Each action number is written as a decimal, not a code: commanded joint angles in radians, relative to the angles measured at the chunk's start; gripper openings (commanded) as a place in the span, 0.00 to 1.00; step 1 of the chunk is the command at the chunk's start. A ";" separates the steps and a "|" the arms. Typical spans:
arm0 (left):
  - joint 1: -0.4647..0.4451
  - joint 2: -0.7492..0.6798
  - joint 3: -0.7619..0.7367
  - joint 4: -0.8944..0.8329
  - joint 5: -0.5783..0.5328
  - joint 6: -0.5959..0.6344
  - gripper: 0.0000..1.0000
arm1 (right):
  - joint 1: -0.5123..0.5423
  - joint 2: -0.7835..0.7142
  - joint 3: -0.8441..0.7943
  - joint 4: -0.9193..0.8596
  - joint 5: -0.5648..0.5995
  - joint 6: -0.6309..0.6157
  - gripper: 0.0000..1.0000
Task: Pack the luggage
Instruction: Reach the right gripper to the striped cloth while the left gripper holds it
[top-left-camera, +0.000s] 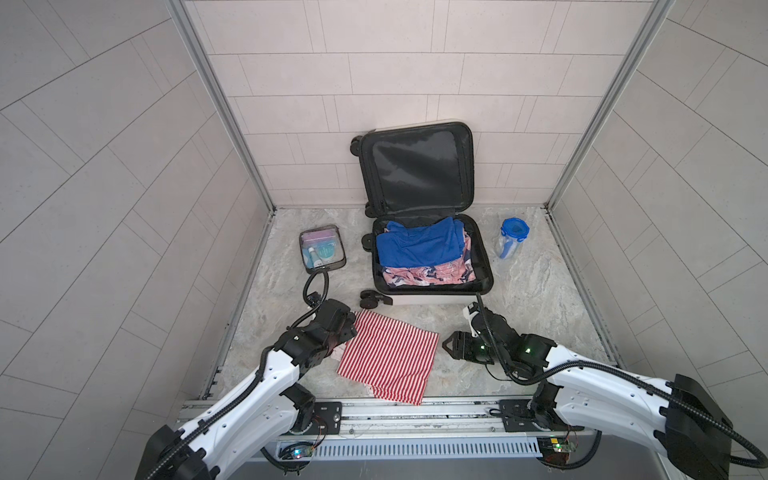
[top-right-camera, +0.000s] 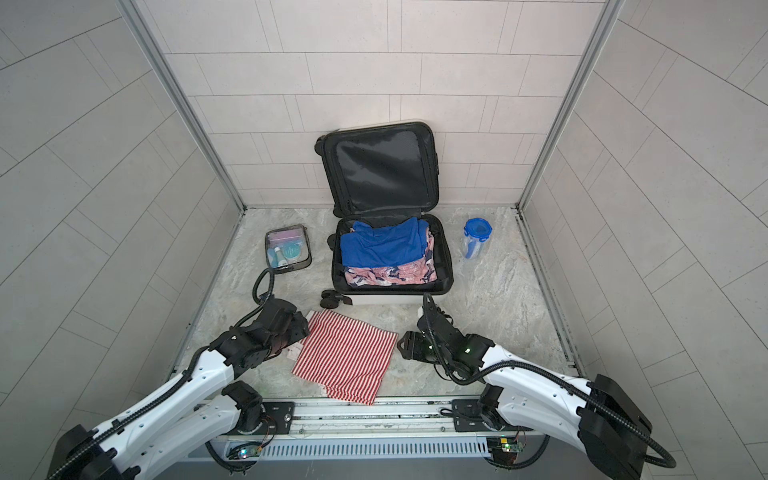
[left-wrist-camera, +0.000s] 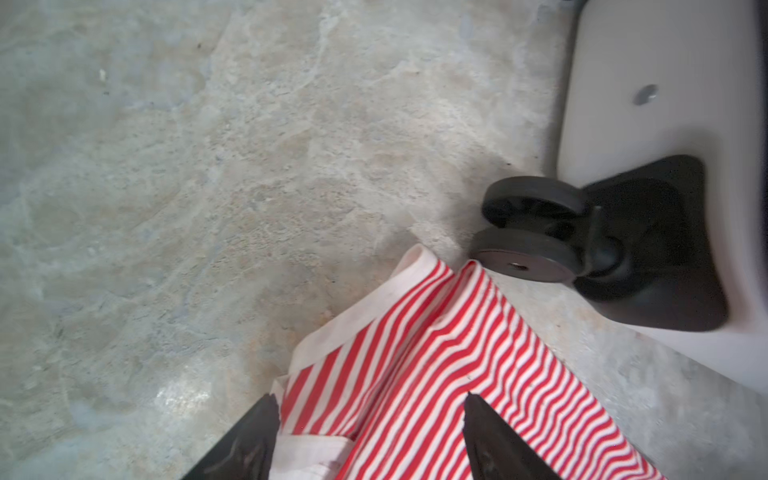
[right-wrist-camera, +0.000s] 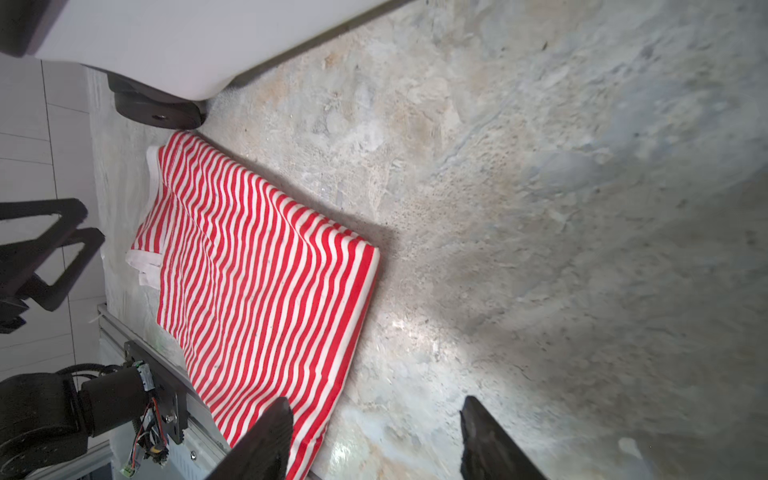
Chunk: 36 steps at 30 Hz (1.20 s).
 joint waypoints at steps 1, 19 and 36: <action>0.032 0.010 -0.024 0.022 0.025 0.031 0.78 | 0.015 0.049 -0.021 0.092 0.026 0.052 0.67; 0.078 0.058 -0.137 0.143 0.161 0.051 0.81 | 0.070 0.370 0.037 0.327 -0.018 0.082 0.67; 0.076 0.074 -0.120 0.128 0.251 0.099 0.76 | 0.076 0.433 0.096 0.299 -0.014 0.057 0.32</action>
